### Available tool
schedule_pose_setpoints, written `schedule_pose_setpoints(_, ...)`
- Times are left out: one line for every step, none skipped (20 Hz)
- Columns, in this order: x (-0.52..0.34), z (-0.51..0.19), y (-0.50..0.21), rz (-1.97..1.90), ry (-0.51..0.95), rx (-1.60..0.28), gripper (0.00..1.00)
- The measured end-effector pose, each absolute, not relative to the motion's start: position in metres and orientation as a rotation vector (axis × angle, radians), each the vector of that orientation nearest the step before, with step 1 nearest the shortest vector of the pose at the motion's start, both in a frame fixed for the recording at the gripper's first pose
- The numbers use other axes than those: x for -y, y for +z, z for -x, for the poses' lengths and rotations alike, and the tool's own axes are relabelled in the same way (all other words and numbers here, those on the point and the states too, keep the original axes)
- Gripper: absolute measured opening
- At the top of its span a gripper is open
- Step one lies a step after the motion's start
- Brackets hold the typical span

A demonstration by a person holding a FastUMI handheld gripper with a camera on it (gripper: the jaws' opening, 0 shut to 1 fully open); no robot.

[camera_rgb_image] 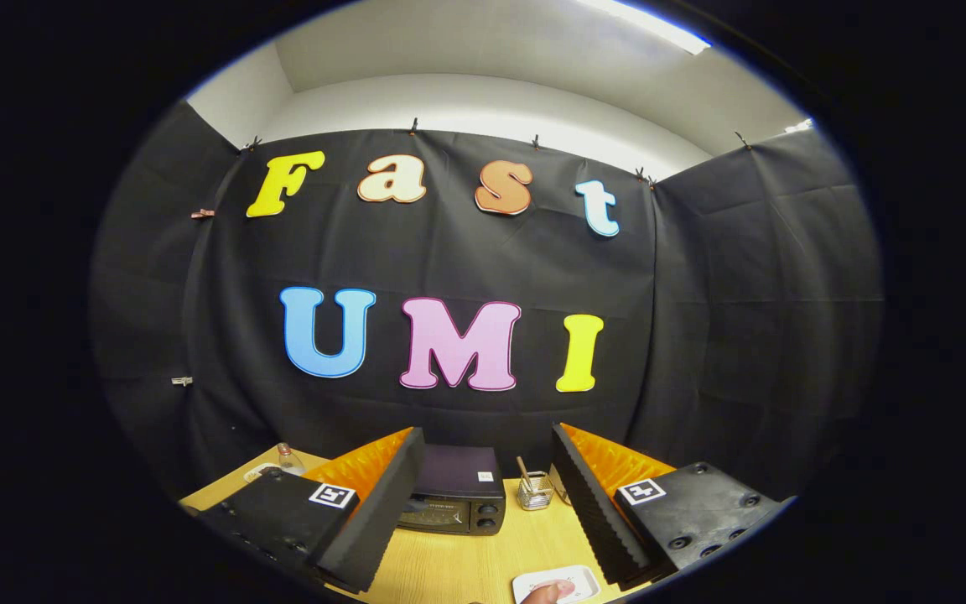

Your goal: Open the toaster oven, put the food inside, and close the toaster oven door.

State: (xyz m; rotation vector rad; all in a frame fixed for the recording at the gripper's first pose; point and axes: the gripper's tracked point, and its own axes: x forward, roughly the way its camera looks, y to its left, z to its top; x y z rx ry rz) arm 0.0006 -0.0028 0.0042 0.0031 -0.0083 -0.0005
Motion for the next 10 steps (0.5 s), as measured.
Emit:
schedule_pose_setpoints(0.003,-0.001,0.003,-0.001,-0.001,0.007,0.97)
schedule_pose_setpoints(0.003,-0.001,0.002,0.001,-0.001,0.005,0.97)
schedule_pose_setpoints(0.003,-0.002,0.001,0.001,-0.002,0.005,0.97)
schedule_pose_setpoints(0.004,-0.003,0.000,0.001,-0.005,0.005,0.97)
schedule_pose_setpoints(0.004,-0.003,-0.003,0.001,-0.005,0.001,0.97)
schedule_pose_setpoints(0.002,-0.003,-0.005,0.001,-0.004,-0.003,0.97)
schedule_pose_setpoints(0.000,-0.004,-0.008,0.000,0.000,-0.008,0.97)
schedule_pose_setpoints(-0.003,-0.006,-0.010,-0.001,0.005,-0.012,0.97)
schedule_pose_setpoints(-0.008,-0.009,-0.012,-0.003,0.012,-0.016,0.97)
schedule_pose_setpoints(-0.014,-0.014,-0.016,-0.007,0.018,-0.021,0.97)
